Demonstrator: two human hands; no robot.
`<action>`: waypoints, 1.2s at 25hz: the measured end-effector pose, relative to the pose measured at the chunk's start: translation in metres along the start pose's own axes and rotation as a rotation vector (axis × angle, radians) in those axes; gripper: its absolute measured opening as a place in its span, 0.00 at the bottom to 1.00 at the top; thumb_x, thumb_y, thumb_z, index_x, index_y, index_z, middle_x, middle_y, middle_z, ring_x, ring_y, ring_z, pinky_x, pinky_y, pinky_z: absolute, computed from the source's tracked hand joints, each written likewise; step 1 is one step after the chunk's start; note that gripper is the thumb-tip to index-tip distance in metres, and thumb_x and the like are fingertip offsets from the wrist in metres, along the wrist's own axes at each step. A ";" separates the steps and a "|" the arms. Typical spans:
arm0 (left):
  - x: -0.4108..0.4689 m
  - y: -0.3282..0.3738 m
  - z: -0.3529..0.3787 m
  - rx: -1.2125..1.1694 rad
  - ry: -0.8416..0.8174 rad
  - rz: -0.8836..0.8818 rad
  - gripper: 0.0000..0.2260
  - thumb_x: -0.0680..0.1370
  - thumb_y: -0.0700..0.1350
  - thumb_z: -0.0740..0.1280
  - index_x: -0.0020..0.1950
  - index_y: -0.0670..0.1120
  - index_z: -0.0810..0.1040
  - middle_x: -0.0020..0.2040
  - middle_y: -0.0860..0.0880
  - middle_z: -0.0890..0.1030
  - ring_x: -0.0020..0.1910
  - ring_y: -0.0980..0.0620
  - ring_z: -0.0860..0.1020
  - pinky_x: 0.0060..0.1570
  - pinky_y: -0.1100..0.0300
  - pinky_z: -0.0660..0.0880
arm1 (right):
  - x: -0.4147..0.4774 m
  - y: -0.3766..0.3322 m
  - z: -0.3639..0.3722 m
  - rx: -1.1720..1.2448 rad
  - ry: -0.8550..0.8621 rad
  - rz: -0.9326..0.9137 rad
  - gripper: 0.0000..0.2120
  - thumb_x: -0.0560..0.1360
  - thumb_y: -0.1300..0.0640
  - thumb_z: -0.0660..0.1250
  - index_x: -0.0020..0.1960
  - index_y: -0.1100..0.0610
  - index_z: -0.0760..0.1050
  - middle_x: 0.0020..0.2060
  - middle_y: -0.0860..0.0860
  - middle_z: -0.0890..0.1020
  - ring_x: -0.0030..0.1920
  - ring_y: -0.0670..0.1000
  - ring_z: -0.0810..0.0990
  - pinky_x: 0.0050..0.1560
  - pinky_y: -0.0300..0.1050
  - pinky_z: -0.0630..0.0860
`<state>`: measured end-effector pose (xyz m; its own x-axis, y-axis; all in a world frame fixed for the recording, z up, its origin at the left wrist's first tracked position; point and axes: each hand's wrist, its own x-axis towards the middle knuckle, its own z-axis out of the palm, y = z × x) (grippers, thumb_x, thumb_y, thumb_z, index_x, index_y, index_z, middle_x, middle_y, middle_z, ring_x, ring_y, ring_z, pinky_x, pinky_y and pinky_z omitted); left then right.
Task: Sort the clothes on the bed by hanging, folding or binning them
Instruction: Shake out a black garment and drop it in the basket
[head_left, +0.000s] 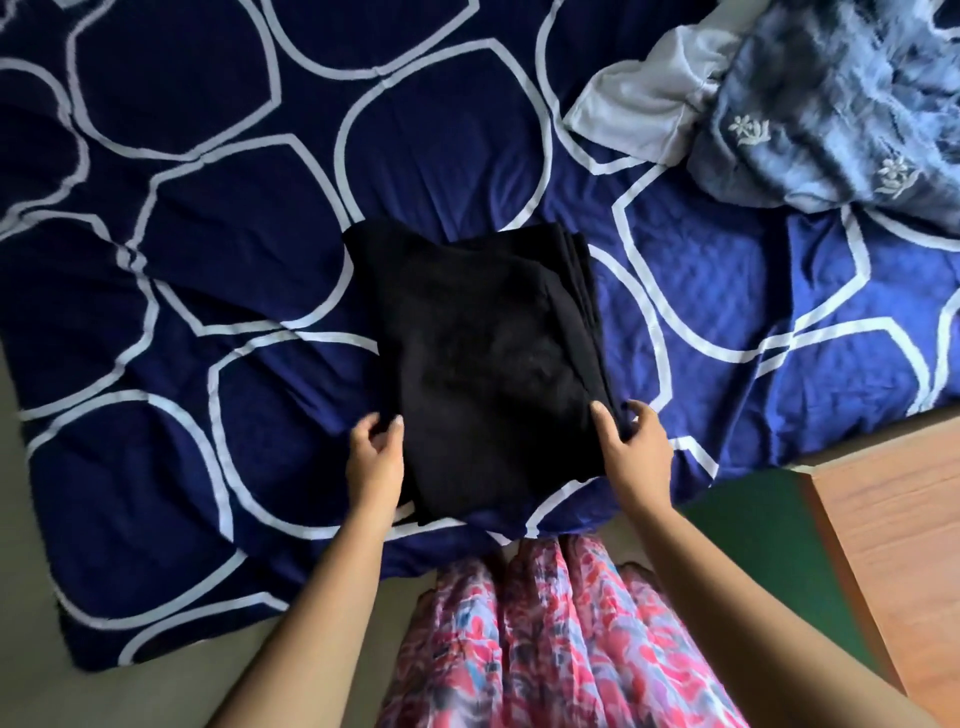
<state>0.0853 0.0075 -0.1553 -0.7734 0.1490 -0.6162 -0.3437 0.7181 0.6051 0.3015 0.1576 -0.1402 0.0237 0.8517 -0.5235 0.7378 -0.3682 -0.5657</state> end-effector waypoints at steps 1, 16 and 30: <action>-0.003 -0.008 -0.003 -0.024 -0.113 -0.115 0.15 0.78 0.53 0.66 0.61 0.48 0.74 0.58 0.47 0.79 0.53 0.48 0.78 0.55 0.50 0.75 | -0.005 0.007 -0.001 0.020 -0.037 0.033 0.27 0.73 0.40 0.68 0.62 0.59 0.73 0.51 0.53 0.79 0.55 0.55 0.75 0.55 0.47 0.69; -0.045 -0.040 -0.056 -0.085 -0.671 -0.373 0.13 0.78 0.39 0.67 0.61 0.49 0.73 0.57 0.47 0.81 0.53 0.53 0.81 0.49 0.57 0.79 | -0.021 0.043 -0.014 0.149 -0.427 0.357 0.17 0.67 0.53 0.71 0.50 0.61 0.73 0.46 0.61 0.82 0.42 0.54 0.79 0.44 0.51 0.79; 0.012 0.048 -0.014 -0.226 -0.447 -0.169 0.08 0.77 0.48 0.69 0.53 0.48 0.75 0.51 0.50 0.81 0.51 0.53 0.78 0.53 0.58 0.73 | 0.031 -0.062 0.004 0.276 -0.499 0.154 0.20 0.66 0.48 0.77 0.52 0.58 0.78 0.42 0.54 0.85 0.41 0.52 0.85 0.40 0.44 0.81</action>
<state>0.0521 0.0339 -0.1262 -0.4112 0.3548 -0.8397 -0.5882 0.6004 0.5418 0.2534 0.2049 -0.1239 -0.2528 0.5268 -0.8116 0.5467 -0.6143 -0.5690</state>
